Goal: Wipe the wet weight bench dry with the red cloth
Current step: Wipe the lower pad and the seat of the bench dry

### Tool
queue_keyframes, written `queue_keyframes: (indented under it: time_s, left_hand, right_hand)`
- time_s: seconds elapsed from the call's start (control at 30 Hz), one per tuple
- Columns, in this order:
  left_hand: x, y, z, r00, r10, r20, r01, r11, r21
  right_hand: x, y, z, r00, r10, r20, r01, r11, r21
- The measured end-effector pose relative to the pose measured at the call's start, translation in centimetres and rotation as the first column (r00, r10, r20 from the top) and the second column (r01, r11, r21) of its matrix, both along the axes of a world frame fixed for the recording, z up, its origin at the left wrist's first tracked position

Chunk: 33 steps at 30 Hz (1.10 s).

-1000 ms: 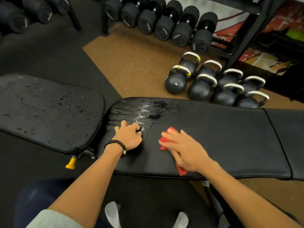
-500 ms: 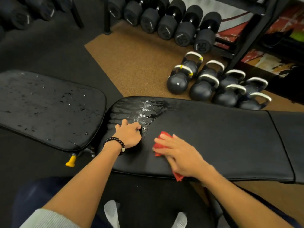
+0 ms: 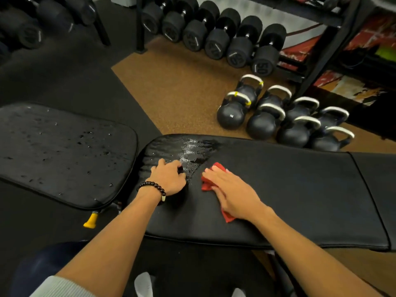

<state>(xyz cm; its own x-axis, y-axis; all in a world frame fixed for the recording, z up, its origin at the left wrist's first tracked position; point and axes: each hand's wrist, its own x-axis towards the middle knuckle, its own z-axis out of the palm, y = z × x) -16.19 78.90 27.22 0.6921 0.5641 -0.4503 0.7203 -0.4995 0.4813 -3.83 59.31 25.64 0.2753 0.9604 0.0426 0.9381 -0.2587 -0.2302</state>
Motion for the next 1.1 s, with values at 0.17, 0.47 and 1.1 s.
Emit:
queue_keyframes:
  time_s: [0.17,0.47,1.1]
  left_hand:
    - [-0.4,0.2,-1.1,1.0,-0.019,0.019,0.02,0.998,-0.053]
    - [-1.1,-0.3,-1.3,0.999,-0.047,0.014,0.048,0.998,-0.038]
    - [-0.9,0.9,-0.1,0.999,-0.027,0.018,0.029,0.985,-0.17]
  right_hand:
    - [7.6,-1.3,0.4,0.932,-0.354,0.081,0.347,0.934,0.082]
    - [3.4,7.0,0.1,0.973,-0.095,0.21,0.103,0.994,-0.032]
    - [-0.9,0.1,0.5,0.965,0.258,-0.044,-0.262,0.961,-0.093]
